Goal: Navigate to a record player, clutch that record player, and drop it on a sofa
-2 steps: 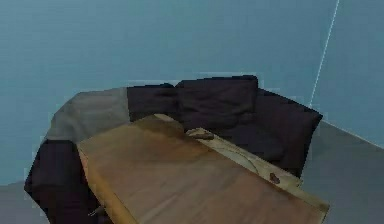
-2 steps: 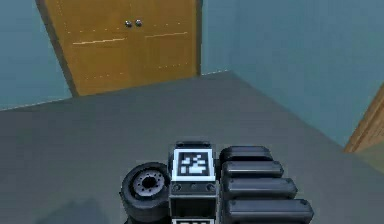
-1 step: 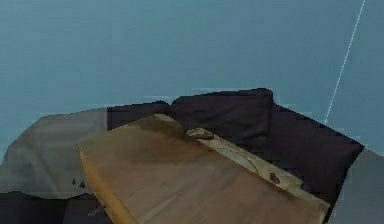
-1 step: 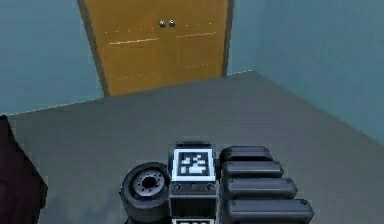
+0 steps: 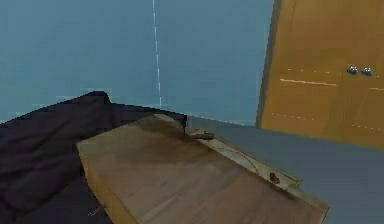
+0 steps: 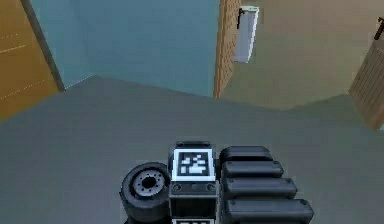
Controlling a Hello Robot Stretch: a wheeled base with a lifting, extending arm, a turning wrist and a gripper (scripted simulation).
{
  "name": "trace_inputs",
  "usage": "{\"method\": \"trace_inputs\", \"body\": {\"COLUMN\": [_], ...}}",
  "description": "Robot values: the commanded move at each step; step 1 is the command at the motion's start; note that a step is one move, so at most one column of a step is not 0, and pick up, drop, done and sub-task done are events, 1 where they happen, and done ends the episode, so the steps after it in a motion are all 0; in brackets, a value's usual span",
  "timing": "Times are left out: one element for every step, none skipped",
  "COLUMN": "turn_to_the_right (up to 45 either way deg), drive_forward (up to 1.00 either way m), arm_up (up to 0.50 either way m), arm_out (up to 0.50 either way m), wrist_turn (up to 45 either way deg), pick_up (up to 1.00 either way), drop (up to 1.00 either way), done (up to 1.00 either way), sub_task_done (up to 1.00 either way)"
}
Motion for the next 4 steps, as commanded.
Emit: {"method": "trace_inputs", "body": {"turn_to_the_right": [45.0,45.0,24.0,-45.0], "drive_forward": [0.00,0.00,0.00,0.00], "arm_up": [0.00,0.00,0.00,0.00], "arm_out": [0.00,0.00,0.00,0.00], "wrist_turn": [0.0,0.0,0.0,0.0], "pick_up": [0.00,0.00,0.00,0.00], "drop": [0.00,0.00,0.00,0.00], "done": [0.00,0.00,0.00,0.00], "sub_task_done": [0.00,0.00,0.00,0.00]}}
